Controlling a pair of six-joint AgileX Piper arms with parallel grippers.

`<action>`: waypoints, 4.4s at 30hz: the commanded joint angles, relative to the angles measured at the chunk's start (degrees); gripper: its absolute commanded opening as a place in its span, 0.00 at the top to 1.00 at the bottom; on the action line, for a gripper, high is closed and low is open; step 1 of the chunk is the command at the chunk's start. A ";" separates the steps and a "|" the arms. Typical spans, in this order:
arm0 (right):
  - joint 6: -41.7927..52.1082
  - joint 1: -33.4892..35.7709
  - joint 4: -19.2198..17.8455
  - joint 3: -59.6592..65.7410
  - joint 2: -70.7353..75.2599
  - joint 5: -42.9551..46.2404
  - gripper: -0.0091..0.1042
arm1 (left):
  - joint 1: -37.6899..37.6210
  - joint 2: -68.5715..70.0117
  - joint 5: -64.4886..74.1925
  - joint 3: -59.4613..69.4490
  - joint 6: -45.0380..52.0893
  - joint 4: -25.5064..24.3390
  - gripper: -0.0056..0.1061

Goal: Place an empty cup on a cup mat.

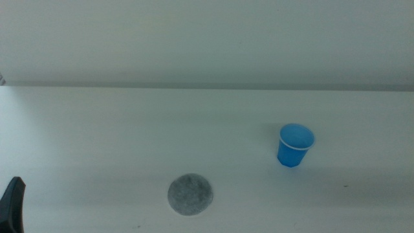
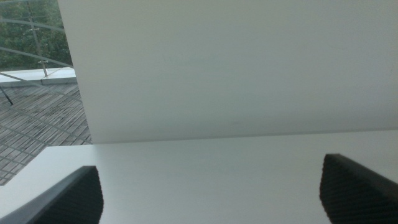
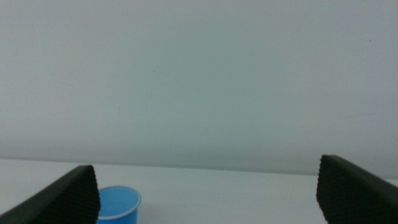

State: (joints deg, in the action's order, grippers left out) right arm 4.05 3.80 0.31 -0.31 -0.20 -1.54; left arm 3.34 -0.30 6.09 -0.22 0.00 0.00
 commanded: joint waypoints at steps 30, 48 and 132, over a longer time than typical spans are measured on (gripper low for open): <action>-7.65 -0.40 7.30 -34.84 -54.98 -39.73 0.10 | -0.48 2.40 -0.67 2.35 0.00 0.00 0.11; -9.35 1.24 5.86 -78.18 -99.98 -56.54 0.17 | -0.48 2.40 -0.67 2.35 0.00 0.00 0.11; -25.67 38.99 6.11 -106.96 -128.53 -67.56 0.90 | -0.48 2.40 -0.67 2.35 0.00 0.00 0.11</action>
State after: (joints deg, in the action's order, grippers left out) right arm -21.51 42.66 6.81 -106.90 -128.46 -69.00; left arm 3.34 -0.30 6.09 -0.22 0.00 0.00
